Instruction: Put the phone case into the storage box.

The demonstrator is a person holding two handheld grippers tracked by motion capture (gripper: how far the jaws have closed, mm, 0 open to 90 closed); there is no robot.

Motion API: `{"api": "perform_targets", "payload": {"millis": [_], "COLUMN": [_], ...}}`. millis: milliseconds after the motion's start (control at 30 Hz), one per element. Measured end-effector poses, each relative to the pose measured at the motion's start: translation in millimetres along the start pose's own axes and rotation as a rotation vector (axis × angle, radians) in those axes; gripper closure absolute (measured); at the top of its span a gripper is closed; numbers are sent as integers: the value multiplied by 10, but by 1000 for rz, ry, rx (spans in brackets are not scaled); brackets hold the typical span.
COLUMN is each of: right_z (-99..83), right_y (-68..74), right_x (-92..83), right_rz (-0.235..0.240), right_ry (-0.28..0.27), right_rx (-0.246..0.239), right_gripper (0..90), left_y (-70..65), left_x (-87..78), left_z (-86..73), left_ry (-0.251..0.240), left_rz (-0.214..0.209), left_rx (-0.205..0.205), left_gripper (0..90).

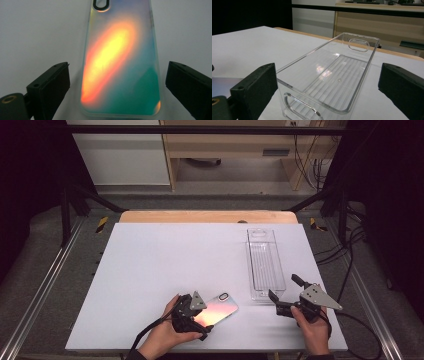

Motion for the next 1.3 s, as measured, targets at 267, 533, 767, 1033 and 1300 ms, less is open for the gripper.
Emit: {"api": "perform_targets", "payload": {"millis": [267,533,767,1033,1300], "right_z": [-9,2,7,26,36], "right_y": [-8,20,40,25,12], "right_x": [-10,-6,2,-41,-52], "right_rz": [2,8,10,6,-5], "right_ry": [1,1,3,-8,-4], "right_rx": [4,0,5,8,19], "right_gripper": [26,26,26,27,26], "left_y": [-8,-30,-31,49,397], "left_x": [55,24,20,-81,-457], "left_z": [-49,-61,-66,44,201], "left_ry": [11,-4,-7,-123,-317], "left_rz": [0,-4,-3,42,144], "left_rx": [-9,2,11,39,33], "left_gripper": [67,159,168,170,169]}}
Point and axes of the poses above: each handheld gripper's, and its own axes: x roughly forward along the jaws, z roughly out of its top, y roughly to its left, the point moved 10 cm from there along x, roughly forward along the jaws, and after that the axes turned 14 degrees about -z, right-handed, at the moved point
